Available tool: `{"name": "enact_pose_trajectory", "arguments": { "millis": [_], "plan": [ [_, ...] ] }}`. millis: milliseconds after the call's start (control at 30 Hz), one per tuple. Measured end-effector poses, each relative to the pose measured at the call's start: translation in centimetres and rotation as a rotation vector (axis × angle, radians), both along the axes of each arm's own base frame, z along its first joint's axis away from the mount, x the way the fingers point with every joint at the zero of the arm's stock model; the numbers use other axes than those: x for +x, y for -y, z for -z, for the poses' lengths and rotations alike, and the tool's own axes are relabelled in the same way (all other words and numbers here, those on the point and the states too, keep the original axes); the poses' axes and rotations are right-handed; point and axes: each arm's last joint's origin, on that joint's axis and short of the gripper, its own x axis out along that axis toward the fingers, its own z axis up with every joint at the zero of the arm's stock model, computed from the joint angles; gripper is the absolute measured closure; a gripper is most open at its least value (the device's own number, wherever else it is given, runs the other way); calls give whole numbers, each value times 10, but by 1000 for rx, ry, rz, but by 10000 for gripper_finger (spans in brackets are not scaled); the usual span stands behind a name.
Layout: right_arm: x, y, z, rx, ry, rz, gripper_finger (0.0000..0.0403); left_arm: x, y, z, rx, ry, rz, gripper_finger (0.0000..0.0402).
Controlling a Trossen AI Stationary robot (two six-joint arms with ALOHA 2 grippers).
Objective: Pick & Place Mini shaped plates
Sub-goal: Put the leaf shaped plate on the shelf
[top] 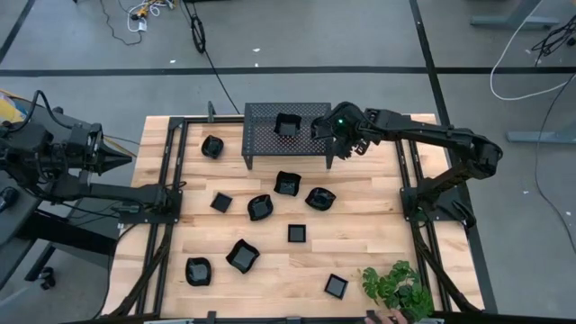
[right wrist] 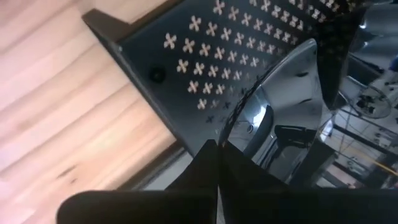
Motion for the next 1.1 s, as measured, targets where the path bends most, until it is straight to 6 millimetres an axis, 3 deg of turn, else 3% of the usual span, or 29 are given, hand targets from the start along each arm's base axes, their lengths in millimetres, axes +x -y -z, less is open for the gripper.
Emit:
{"name": "enact_pose_trajectory", "arguments": {
  "millis": [1100],
  "plan": [
    [18,10,20,70,42,27,401,0,0,0,0,0,0,376]
  ]
}}
